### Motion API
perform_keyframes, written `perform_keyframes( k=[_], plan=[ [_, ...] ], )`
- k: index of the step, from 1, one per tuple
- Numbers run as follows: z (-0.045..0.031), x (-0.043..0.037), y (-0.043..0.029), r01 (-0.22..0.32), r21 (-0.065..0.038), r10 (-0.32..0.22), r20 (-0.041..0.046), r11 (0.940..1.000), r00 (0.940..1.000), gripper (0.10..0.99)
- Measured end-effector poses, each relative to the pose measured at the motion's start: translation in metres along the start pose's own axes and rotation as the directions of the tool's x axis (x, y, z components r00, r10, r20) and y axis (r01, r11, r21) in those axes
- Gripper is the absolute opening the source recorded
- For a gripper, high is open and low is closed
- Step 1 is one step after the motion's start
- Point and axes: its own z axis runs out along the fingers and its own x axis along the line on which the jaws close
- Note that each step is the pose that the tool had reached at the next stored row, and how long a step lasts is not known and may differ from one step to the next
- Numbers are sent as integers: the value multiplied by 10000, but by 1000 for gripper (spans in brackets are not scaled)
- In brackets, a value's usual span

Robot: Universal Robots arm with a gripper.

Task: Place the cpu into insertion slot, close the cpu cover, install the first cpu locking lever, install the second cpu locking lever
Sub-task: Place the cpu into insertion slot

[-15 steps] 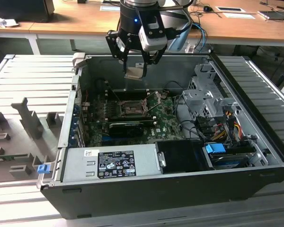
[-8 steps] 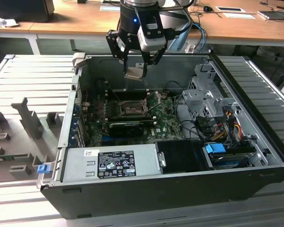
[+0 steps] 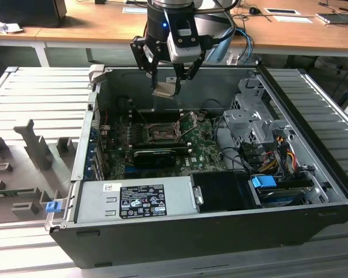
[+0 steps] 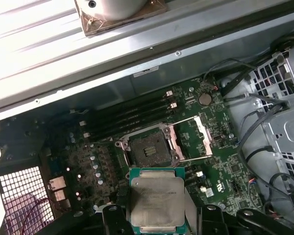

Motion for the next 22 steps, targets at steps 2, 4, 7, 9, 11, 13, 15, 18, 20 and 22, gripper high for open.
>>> perform_keyframes(
  k=[2,4,7,9,11,13,15,18,20,22],
  plan=[
    [0,0,0,-112,-2,112,10,9999,9999,529],
    [0,0,0,-206,-5,206,18,9998,9998,529],
    [1,0,0,-334,-8,334,30,9994,9994,529],
    [1,0,0,-399,-9,399,35,9992,9992,529],
    [1,0,0,-499,-12,499,44,9988,9987,529],
    [1,0,0,-603,-14,603,53,9982,9982,529],
    [1,0,0,-676,-16,676,60,9977,9977,529],
    [2,0,0,-822,-19,822,72,9966,9966,529],
    [3,0,0,-927,-23,927,81,9957,9957,529],
    [3,0,0,-990,-25,990,87,9951,9950,529]
  ],
)
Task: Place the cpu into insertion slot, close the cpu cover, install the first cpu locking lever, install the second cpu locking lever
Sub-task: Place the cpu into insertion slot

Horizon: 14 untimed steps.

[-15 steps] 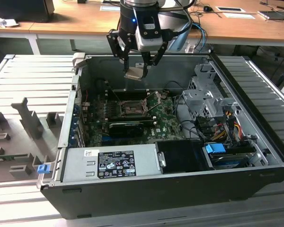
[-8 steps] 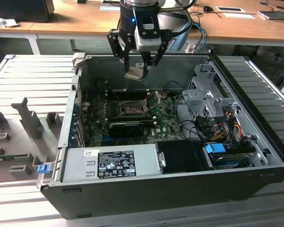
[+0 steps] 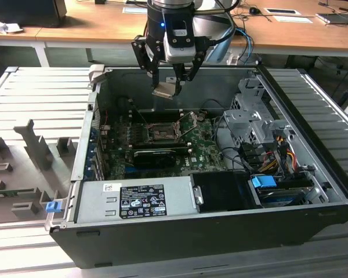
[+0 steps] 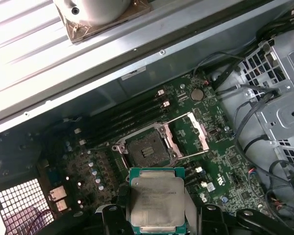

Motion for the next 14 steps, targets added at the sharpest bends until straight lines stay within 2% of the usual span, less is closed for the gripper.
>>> perform_keyframes(
  k=[7,14],
  plan=[
    [6,0,-1,-427,12,427,50,9991,9991,529],
    [11,0,-1,-1301,-12,1301,127,9915,9914,529]
  ],
)
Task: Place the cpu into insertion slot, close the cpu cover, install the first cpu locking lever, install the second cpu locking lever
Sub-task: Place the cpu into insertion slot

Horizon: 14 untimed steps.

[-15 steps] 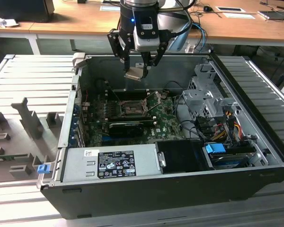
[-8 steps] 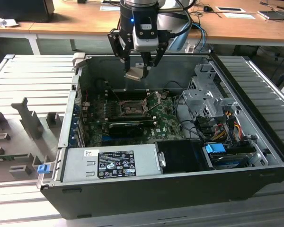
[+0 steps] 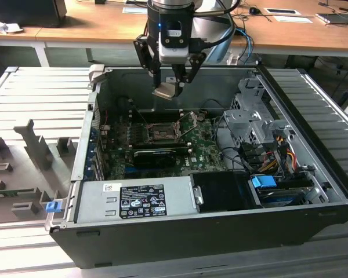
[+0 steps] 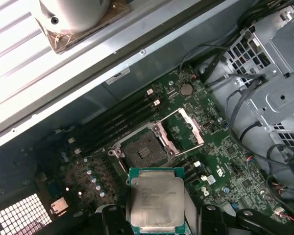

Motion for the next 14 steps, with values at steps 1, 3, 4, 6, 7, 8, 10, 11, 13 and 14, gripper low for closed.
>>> perform_keyframes(
  k=[1,3,4,6,7,8,10,11,13,14],
  plan=[
    [0,0,0,-89,-1,89,8,10000,10000,529],
    [3,1,0,-240,-6,240,20,9997,9997,529],
    [5,1,-1,-270,-6,270,23,9996,9996,529],
    [12,1,-2,-291,-5,291,26,9996,9996,529],
    [15,1,-2,-293,-6,293,25,9996,9996,529],
    [19,1,-2,-293,-6,293,25,9996,9996,529],
    [24,1,-4,-295,-4,295,26,9996,9996,529],
    [25,0,-4,-294,-4,294,26,9996,9996,529],
    [29,0,-4,-294,-6,294,25,9996,9996,529],
    [31,0,-4,-293,-6,293,25,9996,9996,529]
  ],
)
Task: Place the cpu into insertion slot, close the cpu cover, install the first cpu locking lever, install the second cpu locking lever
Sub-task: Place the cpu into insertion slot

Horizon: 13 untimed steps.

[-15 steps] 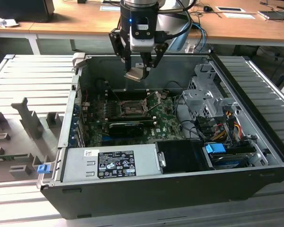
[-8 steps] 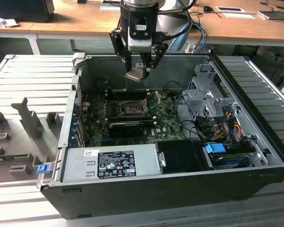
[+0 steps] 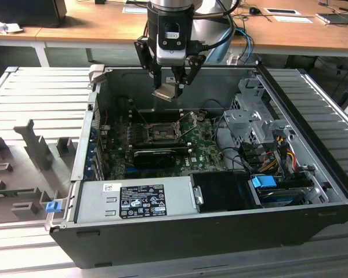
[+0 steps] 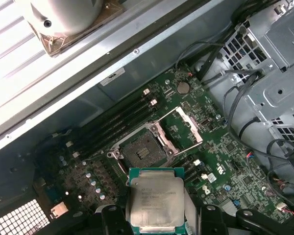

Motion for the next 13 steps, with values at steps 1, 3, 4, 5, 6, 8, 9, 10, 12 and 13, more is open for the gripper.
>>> perform_keyframes(
  k=[1,3,4,5,6,8,9,10,12,13],
  plan=[
    [1,0,0,0,0,0,0,10000,10000,529],
    [4,0,0,-2,2,2,2,10000,10000,529],
    [5,0,0,-17,3,17,3,10000,10000,529],
    [6,0,0,-68,2,68,8,10000,10000,529],
    [7,0,-1,-108,1,108,11,9999,9999,529],
    [9,0,-1,-298,-4,298,28,9996,9996,529],
    [9,0,-1,-333,-4,333,31,9994,9994,529],
    [10,0,-1,-370,-5,370,34,9993,9993,529],
    [11,0,-1,-435,-7,435,40,9991,9990,529],
    [11,0,-1,-489,-8,489,44,9988,9988,529]
  ],
)
